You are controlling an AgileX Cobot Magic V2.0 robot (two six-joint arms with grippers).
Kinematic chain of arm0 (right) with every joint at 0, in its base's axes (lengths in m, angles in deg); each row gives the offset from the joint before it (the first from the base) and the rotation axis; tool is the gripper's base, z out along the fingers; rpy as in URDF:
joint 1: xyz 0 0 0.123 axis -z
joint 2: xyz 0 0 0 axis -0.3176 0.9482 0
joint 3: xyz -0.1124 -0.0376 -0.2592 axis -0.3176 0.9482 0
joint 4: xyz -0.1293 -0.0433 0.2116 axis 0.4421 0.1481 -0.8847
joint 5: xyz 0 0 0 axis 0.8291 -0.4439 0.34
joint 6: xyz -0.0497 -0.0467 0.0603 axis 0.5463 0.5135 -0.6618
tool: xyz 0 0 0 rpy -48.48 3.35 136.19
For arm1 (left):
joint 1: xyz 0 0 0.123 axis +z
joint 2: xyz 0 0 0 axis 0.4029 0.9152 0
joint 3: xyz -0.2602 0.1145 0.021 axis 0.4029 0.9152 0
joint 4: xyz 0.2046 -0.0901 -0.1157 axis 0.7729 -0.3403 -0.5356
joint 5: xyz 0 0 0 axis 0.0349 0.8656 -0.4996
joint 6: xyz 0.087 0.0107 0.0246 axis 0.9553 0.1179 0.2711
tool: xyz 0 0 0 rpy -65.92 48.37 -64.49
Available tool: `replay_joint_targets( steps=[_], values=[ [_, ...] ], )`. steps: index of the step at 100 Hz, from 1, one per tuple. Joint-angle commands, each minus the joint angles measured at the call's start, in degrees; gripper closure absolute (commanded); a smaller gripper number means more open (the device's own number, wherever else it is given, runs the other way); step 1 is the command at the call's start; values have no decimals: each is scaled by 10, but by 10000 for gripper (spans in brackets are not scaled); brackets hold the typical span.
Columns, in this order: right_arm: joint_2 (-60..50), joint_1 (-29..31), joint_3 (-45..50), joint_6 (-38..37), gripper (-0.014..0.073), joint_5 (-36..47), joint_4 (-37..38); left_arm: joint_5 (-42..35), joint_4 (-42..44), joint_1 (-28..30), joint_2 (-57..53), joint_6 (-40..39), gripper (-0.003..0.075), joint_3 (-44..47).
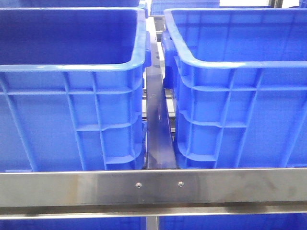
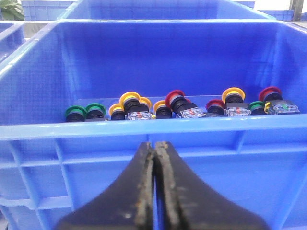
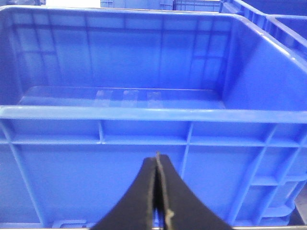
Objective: Pick red and yellow buttons and place in box
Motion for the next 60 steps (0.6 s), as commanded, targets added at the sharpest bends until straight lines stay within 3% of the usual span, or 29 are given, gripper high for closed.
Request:
replay_joint_targets(
  steps=[1,28,60],
  values=[
    [-14,3,-9,0,662,45,6,-43,1,-6,-16,-5,740,29],
    [-14,3,-9,0,662,45,6,-60,6,-6,-16,-5,740,19],
    [-14,3,-9,0,662,45,6,80,42,-6,88,-5,740,-145]
  ],
)
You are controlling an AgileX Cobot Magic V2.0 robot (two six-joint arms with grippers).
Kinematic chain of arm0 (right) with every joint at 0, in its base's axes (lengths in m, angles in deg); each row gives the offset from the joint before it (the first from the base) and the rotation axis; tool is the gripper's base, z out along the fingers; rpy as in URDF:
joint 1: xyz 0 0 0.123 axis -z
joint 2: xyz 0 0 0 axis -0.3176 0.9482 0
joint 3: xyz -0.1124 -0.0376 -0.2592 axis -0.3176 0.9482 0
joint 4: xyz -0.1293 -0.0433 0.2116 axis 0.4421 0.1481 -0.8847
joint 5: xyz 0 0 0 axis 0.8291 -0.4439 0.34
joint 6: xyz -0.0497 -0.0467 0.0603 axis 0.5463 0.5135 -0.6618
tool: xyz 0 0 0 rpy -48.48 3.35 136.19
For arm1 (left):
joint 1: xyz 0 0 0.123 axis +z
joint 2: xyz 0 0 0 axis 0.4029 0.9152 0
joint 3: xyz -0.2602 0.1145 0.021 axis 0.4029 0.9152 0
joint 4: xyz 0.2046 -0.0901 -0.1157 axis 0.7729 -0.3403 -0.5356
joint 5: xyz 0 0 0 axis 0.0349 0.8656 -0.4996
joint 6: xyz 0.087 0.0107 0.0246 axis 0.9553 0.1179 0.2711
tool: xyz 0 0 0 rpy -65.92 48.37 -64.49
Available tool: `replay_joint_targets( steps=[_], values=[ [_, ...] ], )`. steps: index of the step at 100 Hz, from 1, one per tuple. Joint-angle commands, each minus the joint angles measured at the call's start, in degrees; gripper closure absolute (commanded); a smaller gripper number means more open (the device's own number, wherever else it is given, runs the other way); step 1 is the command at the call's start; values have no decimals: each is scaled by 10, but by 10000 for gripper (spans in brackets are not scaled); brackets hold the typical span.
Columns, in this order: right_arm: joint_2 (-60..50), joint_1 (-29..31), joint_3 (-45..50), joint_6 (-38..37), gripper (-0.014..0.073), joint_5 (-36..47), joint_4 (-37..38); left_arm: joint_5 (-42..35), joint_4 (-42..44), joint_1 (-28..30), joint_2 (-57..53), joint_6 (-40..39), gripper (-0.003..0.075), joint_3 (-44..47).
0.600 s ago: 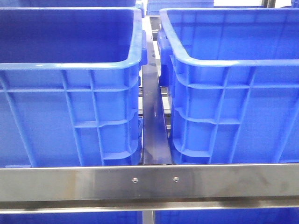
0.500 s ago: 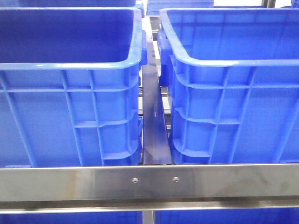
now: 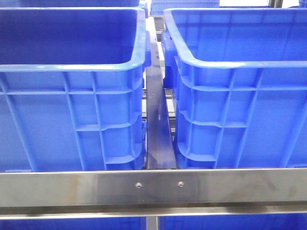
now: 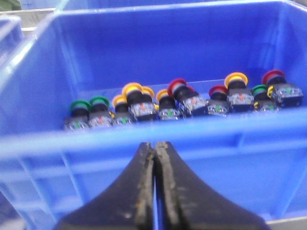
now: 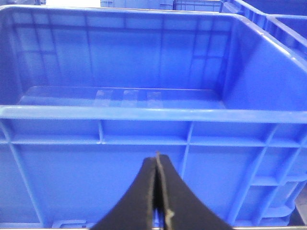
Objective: Pick red and yellow buttons and place in box
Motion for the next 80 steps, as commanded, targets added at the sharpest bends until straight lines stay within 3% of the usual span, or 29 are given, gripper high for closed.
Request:
replay_joint_targets(
  steps=[1,54,68,80],
  values=[
    [-14,3,-9,0,662,45,6,-14,5,-6,49,-5,740,-62],
    [-14,3,-9,0,662,45,6,122,-15,-6,369,-5,724,-293],
    [-14,3,-9,0,662,45,6,148,-31,-6,443,-5,584,-337],
    [-14,3,-9,0,662,45,6,146,-31,-6,488,-5,354,-369]
  ],
)
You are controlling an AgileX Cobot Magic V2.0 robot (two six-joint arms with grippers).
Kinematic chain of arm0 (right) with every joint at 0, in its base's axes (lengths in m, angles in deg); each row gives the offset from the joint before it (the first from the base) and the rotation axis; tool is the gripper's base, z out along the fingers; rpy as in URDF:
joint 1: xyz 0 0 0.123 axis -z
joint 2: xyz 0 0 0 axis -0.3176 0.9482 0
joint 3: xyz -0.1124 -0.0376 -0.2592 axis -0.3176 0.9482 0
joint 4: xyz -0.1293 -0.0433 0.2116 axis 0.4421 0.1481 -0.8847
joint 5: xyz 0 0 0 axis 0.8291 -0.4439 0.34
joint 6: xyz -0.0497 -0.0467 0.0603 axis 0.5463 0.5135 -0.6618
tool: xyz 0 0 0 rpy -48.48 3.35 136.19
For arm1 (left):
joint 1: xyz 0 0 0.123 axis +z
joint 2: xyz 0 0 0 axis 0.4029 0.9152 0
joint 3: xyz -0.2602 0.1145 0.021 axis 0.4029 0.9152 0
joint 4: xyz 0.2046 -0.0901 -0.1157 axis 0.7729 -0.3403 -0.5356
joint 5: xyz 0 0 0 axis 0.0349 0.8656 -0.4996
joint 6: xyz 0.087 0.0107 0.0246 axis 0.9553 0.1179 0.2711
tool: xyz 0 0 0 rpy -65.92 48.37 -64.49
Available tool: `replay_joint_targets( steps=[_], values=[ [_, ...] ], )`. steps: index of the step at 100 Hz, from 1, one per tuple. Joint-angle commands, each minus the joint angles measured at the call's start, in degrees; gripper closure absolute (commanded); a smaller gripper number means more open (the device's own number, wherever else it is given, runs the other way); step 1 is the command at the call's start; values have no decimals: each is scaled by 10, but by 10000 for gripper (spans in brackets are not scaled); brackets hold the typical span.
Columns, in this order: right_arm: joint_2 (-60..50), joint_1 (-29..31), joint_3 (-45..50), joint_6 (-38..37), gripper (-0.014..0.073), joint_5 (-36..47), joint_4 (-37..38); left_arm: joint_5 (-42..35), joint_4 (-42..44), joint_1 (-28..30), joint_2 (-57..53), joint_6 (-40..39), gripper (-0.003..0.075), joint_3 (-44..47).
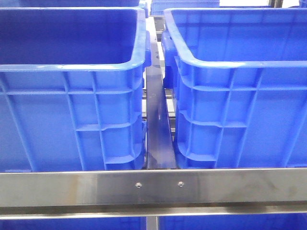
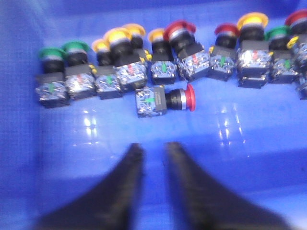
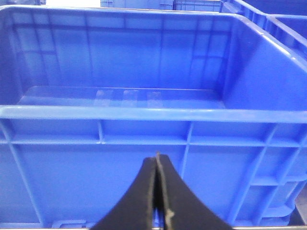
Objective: Pick red and yellow buttons and place in box
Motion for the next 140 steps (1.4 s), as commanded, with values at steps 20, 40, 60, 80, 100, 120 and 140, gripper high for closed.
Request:
replay_joint_targets(
  steps=[20,40,60,80,100,120,140],
  values=[
    [-14,3,-9,0,662,45,6,-34,-8,-6,94,-5,174,-89],
    [-14,3,-9,0,662,45,6,14,-8,-6,189,-48,174,-157],
    [-14,3,-9,0,662,45,6,55,7,-6,282,-89,174,-237],
    [-14,3,-9,0,662,45,6,123,62,-6,368,-135,174,-322],
    [-14,3,-9,0,662,45,6,140,62,-6,434,-141,174,-369],
    [-14,3,-9,0,662,45,6,129,96,-6,477,-183,174,-392],
    [-14,3,-9,0,662,45,6,102,99,-6,503,-186,174,-394]
  ],
)
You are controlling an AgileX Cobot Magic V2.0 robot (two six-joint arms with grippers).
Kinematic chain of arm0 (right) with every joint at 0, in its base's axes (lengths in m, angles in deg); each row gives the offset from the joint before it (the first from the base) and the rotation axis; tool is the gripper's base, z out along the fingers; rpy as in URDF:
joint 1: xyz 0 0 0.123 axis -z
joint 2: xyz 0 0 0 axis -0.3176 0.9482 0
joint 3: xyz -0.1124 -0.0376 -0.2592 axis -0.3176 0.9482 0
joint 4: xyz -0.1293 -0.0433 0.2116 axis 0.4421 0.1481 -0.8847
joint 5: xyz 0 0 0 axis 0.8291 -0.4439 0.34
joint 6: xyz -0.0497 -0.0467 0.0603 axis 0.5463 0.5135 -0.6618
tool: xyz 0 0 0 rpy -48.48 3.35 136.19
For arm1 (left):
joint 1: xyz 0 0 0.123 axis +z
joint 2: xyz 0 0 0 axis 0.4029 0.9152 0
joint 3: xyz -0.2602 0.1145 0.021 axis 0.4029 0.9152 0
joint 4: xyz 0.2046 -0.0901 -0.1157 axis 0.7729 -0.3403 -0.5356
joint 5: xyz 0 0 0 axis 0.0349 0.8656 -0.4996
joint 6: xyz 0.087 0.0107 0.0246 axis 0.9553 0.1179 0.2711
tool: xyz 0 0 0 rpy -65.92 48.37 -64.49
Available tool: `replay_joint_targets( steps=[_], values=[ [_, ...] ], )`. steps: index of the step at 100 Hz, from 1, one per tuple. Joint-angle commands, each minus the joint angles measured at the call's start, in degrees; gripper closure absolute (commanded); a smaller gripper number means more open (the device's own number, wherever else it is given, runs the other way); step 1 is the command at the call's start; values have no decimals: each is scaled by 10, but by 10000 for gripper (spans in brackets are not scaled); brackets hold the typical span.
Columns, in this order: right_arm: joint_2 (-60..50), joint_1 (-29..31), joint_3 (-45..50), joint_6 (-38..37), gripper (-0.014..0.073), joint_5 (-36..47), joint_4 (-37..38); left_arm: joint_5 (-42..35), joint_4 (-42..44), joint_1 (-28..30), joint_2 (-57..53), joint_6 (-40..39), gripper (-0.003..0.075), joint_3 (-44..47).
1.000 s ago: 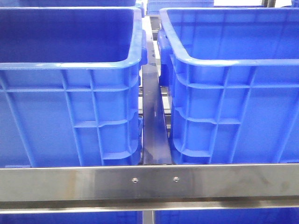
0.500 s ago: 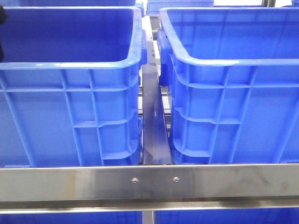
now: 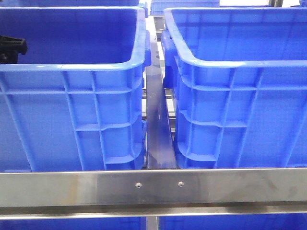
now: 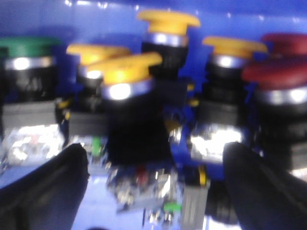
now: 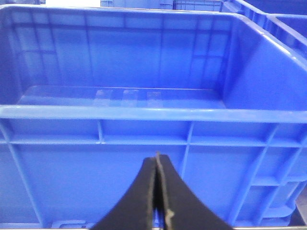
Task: Pick red and yellow buttons and place in box
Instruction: 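Lower the left gripper into the button bin and grasp a yellow button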
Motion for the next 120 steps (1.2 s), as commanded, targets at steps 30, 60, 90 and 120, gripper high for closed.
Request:
replay_joint_targets(
  steps=[30,60,90,120],
  values=[
    [-14,3,-9,0,662,45,6,-44,6,-4,3,-8,211,-19],
    [-14,3,-9,0,662,45,6,-49,7,-4,3,-8,596,-19],
    [-14,3,-9,0,662,45,6,-44,7,-6,-14,-7,608,-18],
    [-14,3,-9,0,662,45,6,-40,4,-12,-92,33,608,-3]
  ],
)
